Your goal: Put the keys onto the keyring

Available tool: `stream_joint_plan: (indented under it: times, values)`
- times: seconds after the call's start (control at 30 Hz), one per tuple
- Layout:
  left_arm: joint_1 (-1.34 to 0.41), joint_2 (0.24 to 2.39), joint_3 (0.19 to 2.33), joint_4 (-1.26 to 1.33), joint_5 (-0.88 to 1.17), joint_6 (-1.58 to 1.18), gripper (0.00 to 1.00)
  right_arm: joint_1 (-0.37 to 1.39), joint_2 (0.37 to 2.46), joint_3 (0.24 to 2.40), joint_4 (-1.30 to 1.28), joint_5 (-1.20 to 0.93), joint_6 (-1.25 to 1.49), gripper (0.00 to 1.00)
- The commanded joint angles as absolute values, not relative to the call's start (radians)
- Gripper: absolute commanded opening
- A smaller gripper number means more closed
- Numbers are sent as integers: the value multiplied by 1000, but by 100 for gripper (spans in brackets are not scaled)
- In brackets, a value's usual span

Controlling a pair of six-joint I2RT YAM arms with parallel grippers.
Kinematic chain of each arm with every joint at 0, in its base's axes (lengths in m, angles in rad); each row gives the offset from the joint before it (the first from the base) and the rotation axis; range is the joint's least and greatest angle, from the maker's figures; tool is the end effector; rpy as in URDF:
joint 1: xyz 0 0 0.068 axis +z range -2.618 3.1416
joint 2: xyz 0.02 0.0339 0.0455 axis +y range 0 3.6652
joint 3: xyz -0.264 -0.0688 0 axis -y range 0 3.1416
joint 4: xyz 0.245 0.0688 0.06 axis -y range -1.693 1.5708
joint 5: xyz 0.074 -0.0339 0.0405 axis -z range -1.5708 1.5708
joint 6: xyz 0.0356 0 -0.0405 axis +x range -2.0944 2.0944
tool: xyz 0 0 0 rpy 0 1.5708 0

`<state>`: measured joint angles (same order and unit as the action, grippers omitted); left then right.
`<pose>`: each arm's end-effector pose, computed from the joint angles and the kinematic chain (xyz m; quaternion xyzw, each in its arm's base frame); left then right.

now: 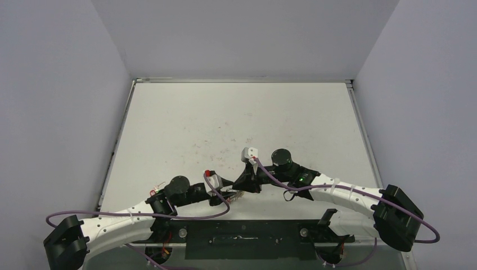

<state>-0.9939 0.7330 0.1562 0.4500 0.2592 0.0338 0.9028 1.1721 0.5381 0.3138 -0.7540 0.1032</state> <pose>0.0848 -0.1470 0.1931 0.4402 0.6061 -0.3887 0.5365 0.1328 0.2077 0.2285 -0.4919 0.6105 0.5239 0.3329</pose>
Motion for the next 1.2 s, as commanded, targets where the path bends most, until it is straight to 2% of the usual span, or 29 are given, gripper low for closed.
stream_joint_plan:
  times: [0.0, 0.27, 0.47, 0.57, 0.7, 0.73, 0.9, 1.03, 1.17]
  values:
    - [-1003, 748, 196, 553, 274, 26, 37, 902, 1158, 552, 405, -786, 108, 0]
    - [-1008, 743, 184, 590, 308, 27, 41, 903, 1160, 550, 410, -784, 110, 0]
    - [-1011, 749, 177, 607, 287, 25, 40, 903, 1160, 556, 417, -785, 115, 0]
    - [-1011, 764, 176, 597, 265, 30, 31, 904, 1161, 557, 426, -788, 123, 0]
    - [-1011, 778, 175, 591, 254, 34, 6, 904, 1163, 556, 426, -791, 126, 1]
    - [-1011, 778, 174, 588, 249, 33, 0, 904, 1161, 554, 426, -791, 126, 3]
    - [-1011, 760, 162, 583, 227, 28, 0, 903, 1136, 539, 442, -756, 135, 17]
    - [-1012, 737, 157, 572, 214, 26, 0, 902, 1077, 514, 457, -698, 137, 35]
    - [-1012, 728, 156, 566, 205, 25, 0, 900, 1021, 495, 444, -652, 120, 45]
